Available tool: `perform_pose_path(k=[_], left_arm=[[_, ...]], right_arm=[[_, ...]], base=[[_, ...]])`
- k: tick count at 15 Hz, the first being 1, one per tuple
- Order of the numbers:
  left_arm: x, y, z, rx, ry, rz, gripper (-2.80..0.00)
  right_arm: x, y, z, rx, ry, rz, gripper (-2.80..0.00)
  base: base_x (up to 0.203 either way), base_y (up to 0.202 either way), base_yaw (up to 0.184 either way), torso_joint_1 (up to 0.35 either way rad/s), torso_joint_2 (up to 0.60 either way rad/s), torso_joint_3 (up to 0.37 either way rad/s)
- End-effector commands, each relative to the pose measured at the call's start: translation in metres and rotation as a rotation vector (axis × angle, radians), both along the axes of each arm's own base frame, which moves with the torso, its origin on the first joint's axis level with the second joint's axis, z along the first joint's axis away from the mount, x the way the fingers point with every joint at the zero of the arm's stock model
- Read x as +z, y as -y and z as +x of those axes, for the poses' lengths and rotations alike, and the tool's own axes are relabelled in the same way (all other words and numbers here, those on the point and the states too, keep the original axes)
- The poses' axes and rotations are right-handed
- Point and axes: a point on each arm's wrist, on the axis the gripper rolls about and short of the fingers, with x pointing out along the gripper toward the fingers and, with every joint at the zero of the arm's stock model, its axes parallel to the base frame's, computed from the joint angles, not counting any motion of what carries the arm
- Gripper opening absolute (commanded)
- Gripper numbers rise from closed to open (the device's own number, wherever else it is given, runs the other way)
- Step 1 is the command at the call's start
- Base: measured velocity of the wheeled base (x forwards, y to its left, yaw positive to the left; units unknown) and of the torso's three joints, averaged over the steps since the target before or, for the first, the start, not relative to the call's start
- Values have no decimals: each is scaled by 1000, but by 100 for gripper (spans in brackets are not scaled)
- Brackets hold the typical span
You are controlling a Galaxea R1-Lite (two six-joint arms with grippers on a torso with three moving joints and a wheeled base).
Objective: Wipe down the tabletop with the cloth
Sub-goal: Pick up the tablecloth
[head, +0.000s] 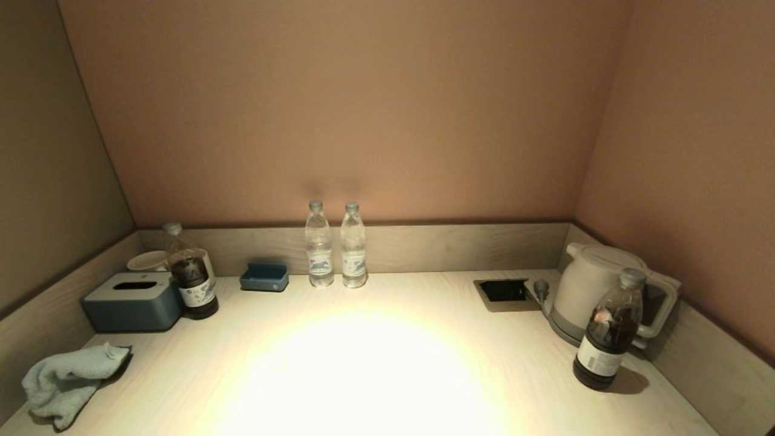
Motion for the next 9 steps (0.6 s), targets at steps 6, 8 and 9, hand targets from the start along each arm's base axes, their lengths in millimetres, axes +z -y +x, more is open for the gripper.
perform_pose_path(k=[6,8,9], left_arm=[[27,0,-7,4,27,-14,-280],[52,0,-3,10,-9,-49,-280],[62,0,2,23,-34,-58,-280]], right_arm=[[0,0,0,1,0,-1,-280],[0,0,0,1,1,-1,-280],[0,0,0,1,1,-1,-280]], base=[[0,0,0,0,0,0],[0,0,0,0,0,0],[0,0,0,0,0,0]])
